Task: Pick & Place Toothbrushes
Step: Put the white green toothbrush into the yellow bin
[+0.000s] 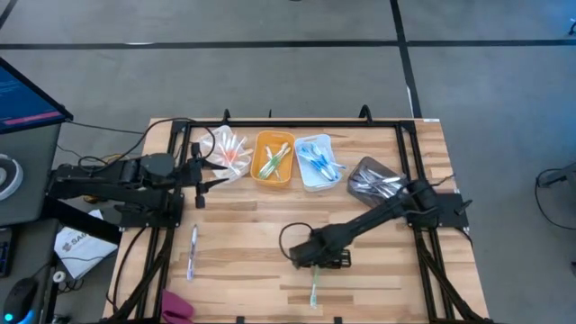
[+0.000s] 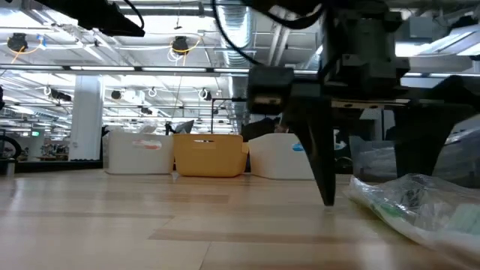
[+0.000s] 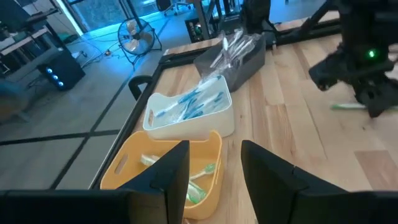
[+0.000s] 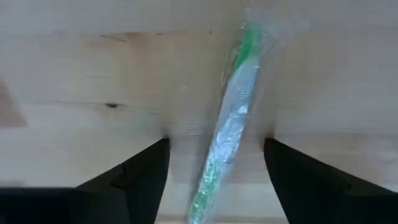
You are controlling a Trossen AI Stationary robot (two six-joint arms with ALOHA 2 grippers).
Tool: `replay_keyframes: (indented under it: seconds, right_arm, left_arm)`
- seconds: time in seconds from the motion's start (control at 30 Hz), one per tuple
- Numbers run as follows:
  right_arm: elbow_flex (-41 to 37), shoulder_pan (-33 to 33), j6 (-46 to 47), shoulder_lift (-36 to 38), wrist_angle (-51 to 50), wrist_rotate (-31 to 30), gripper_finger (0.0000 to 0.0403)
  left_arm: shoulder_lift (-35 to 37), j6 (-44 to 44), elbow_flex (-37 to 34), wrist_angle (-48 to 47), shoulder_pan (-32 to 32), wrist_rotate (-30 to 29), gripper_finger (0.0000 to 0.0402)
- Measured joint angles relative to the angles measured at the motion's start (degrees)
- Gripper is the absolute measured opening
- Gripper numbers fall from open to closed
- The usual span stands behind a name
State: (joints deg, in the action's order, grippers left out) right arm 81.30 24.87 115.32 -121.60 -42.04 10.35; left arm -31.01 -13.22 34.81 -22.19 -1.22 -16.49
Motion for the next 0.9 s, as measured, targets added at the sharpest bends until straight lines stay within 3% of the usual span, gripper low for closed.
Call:
replay_keyframes:
  seconds: [0.23,0.5,0.77,0.83,0.9]
  right_arm:
    - [10.0,-0.6,-2.4,-6.2,-9.8,1.9,0.0197]
    - [11.8,-0.6,-6.9,-7.2,-11.2,-3.1,0.0024]
    - [13.3,-0.9,-18.9,-7.4,-13.9,-8.8,0.0022]
    - [14.8,-0.1,-22.5,-7.7,-16.1,-15.4,0.0011]
    - [16.9,1.0,-24.4,-8.0,-17.2,-26.0,0.0012]
  left_arm:
    - [1.0,4.6,0.0,0.0,0.0,0.4,0.0138]
    - [1.6,3.1,0.0,4.5,0.0,1.7,0.0138]
    - [0.8,13.9,0.0,6.1,0.0,20.1,0.0137]
    - [-0.5,11.3,0.0,7.1,0.0,25.3,0.0137]
    - [-2.0,8.2,0.0,9.1,-0.5,29.0,0.0137]
